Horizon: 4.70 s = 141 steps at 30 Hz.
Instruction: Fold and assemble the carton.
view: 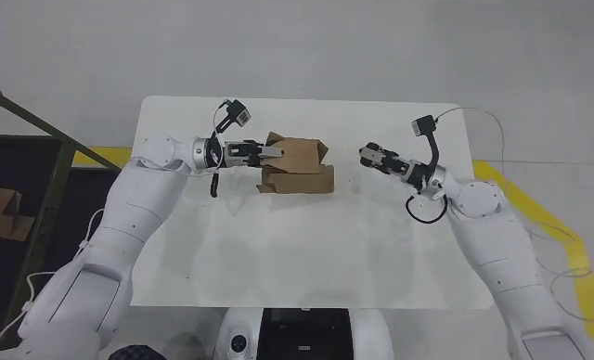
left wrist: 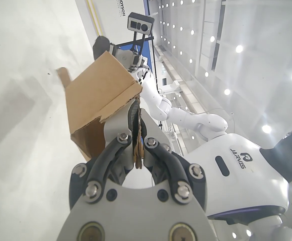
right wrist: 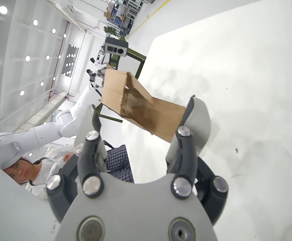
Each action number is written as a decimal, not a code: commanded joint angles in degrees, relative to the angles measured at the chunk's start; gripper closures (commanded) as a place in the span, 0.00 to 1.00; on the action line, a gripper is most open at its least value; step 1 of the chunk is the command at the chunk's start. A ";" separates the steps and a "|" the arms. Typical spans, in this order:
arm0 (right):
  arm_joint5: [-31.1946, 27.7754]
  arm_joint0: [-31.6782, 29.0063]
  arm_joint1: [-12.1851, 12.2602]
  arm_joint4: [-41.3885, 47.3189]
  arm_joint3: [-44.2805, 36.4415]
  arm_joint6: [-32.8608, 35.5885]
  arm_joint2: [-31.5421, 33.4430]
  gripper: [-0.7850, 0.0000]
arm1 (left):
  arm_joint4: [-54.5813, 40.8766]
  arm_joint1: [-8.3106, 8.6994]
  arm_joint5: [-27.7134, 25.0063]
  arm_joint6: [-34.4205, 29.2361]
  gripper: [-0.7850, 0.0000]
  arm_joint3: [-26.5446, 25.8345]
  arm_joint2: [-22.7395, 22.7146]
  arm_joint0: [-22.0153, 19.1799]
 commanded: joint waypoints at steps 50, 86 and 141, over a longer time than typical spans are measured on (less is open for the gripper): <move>3.64 7.35 -4.38 21.14 4.78 20.30 -13.16 0.75 | -2.81 -0.20 4.92 -4.93 1.00 -4.06 1.22 1.91; 3.89 7.60 -4.83 8.51 5.83 13.90 -13.77 1.00 | -13.01 -0.64 9.43 -9.45 0.00 -9.61 -1.61 5.07; 6.08 1.30 -3.18 10.11 -5.32 19.25 -11.49 1.00 | -11.92 -4.60 8.85 -8.85 0.00 1.87 -1.99 1.74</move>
